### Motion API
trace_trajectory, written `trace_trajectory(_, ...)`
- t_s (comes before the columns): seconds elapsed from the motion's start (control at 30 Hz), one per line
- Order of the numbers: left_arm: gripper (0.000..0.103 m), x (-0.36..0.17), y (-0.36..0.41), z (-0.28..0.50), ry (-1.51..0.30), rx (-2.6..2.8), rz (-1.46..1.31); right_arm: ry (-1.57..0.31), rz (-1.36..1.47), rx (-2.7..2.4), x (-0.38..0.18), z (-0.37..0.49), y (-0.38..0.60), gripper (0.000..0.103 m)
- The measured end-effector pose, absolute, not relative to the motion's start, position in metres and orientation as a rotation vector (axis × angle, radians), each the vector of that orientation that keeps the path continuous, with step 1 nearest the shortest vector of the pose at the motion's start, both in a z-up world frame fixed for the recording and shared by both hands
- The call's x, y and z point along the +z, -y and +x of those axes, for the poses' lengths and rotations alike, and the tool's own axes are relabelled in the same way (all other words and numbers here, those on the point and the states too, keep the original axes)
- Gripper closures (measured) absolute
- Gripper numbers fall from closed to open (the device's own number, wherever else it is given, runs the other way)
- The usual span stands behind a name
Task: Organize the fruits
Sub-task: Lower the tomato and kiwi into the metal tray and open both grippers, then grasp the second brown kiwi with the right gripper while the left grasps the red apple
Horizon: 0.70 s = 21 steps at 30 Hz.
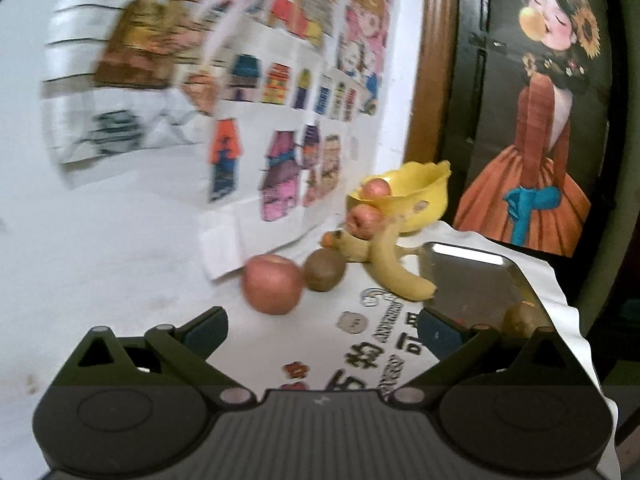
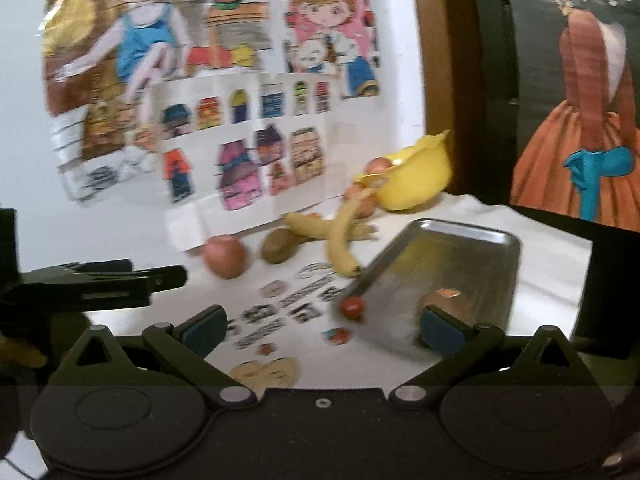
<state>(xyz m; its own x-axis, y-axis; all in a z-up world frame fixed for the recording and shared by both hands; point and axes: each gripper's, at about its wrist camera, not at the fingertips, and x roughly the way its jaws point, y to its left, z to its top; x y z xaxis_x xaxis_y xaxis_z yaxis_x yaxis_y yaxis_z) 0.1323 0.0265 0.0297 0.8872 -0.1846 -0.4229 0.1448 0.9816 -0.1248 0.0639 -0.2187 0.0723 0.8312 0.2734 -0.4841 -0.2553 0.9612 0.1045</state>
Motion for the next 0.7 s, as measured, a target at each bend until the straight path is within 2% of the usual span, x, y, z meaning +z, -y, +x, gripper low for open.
trace_trajectory(0.33,0.000,0.035,-0.082,0.097,-0.397,-0.083,-0.097,-0.492,-0.049,0.397,0.094,0.045,0.140,0.001)
trace_trajectory(0.7,0.000,0.029,-0.117,0.096,-0.418,0.017,-0.082,-0.475,-0.027,0.465,0.093,0.092,0.088,0.001)
